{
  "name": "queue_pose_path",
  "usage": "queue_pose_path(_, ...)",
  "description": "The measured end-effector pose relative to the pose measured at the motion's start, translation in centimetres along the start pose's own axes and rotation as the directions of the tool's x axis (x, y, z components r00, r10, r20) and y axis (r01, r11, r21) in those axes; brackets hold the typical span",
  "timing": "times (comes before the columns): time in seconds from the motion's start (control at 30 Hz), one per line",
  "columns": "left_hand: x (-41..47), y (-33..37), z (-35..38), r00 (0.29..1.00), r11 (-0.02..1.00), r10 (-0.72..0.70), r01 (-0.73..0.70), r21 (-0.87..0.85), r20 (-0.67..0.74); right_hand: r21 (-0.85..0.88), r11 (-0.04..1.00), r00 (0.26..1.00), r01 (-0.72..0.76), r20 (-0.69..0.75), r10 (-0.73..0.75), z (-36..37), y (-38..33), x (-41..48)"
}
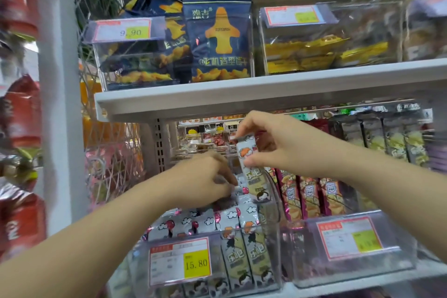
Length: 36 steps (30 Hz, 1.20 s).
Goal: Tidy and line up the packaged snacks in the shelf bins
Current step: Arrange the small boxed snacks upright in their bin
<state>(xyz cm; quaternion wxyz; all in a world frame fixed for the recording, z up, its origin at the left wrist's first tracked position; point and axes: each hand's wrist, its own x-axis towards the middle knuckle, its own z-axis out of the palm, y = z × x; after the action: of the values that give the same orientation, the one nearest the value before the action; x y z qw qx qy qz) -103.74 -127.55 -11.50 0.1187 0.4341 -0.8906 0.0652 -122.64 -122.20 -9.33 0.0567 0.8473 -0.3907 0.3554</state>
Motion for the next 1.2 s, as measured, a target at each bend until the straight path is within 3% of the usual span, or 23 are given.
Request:
queue_pose_path(0.1,-0.2,1.0,0.8,0.998,0.998,0.039,-0.042,0.054,0.059,-0.007,1.000,0.999,-0.008,0.039,0.008,0.4,0.2,0.2)
queue_pose_path(0.23,-0.1,1.1,1.8,1.000,0.995,0.024,-0.024,0.094,-0.002,-0.066,0.997,0.990,-0.051,0.126,0.059,1.3,0.8,0.0)
queue_pose_path(0.57,-0.6,1.0,2.4,0.990,0.998,0.060,-0.055,0.042,-0.131,-0.421,0.905,0.919,-0.053,0.335,0.210,3.5,1.1,-0.4)
queue_pose_path(0.83,-0.8,0.8,2.6,0.994,0.996,0.087,-0.086,0.014,-0.068,-0.485,0.874,0.831,0.007,0.489,0.264,3.7,0.2,0.0)
queue_pose_path(0.9,-0.8,0.8,2.4,0.995,0.995,0.099,-0.098,0.021,-0.026,-0.508,0.861,0.839,0.002,0.470,0.276,4.0,0.4,0.3)
queue_pose_path(1.0,-0.9,0.8,1.6,0.996,0.992,0.084,-0.081,-0.101,0.027,-0.528,0.848,0.854,-0.039,0.423,0.303,4.5,0.7,0.5)
queue_pose_path(1.1,-1.1,0.3,0.9,0.995,0.978,0.019,-0.040,-0.206,-0.102,-0.489,0.872,0.854,-0.041,0.435,0.285,4.1,0.9,0.3)
queue_pose_path(1.2,-1.1,-1.1,0.9,0.990,0.992,-0.068,0.053,-0.114,-0.126,-0.356,0.928,0.867,-0.113,0.421,0.267,3.4,1.1,-0.1)
